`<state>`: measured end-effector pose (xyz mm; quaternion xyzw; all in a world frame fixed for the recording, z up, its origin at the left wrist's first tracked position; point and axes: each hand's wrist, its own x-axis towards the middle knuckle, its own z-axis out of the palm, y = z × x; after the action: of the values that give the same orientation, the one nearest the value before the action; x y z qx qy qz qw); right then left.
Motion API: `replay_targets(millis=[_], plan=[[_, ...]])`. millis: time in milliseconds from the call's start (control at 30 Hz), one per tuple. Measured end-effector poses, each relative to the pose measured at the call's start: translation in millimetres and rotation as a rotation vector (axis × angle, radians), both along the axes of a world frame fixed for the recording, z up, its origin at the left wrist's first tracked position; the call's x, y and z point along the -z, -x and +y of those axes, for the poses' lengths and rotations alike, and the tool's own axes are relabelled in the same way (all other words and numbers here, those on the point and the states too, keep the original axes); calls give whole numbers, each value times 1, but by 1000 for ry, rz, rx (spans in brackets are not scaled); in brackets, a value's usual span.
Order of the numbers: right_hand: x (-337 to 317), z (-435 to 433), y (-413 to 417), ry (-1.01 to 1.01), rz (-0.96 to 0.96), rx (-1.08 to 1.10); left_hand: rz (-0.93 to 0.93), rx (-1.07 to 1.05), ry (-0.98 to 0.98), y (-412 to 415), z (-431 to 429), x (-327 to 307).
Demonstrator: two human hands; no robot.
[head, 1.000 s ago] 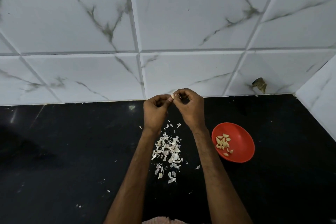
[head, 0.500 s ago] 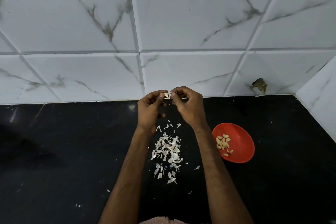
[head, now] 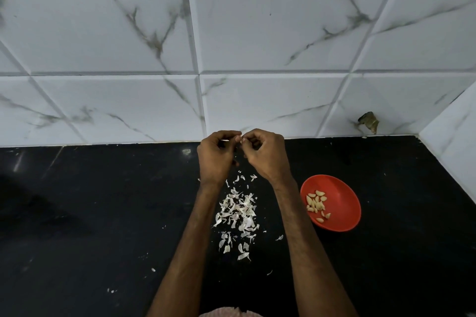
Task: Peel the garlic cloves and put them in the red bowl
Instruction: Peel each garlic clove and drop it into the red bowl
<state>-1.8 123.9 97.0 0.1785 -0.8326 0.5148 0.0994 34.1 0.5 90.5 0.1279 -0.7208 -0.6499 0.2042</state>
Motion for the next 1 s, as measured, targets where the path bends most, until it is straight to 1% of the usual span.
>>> replay_targets(millis=[167,400,567,700,867,1000], plan=[[4,1,-2,58,-38,-6,-2,35,-37,0,-1,2],[8,-2,-3,55,-37,-9,-39,81,-69,-3,-7,0],[5,1,0,101,-133,-65,-37,77,-38,-4,-10,-3],[5,4,1,28,-94,-97,-58,115,57,-2,-14,-4],[6,7,0,-32,-46,-115,-54,173,59,-2,-15,-3],[9,7,-2,-22,-20,-86,-62,197,62,-1,-15,0]])
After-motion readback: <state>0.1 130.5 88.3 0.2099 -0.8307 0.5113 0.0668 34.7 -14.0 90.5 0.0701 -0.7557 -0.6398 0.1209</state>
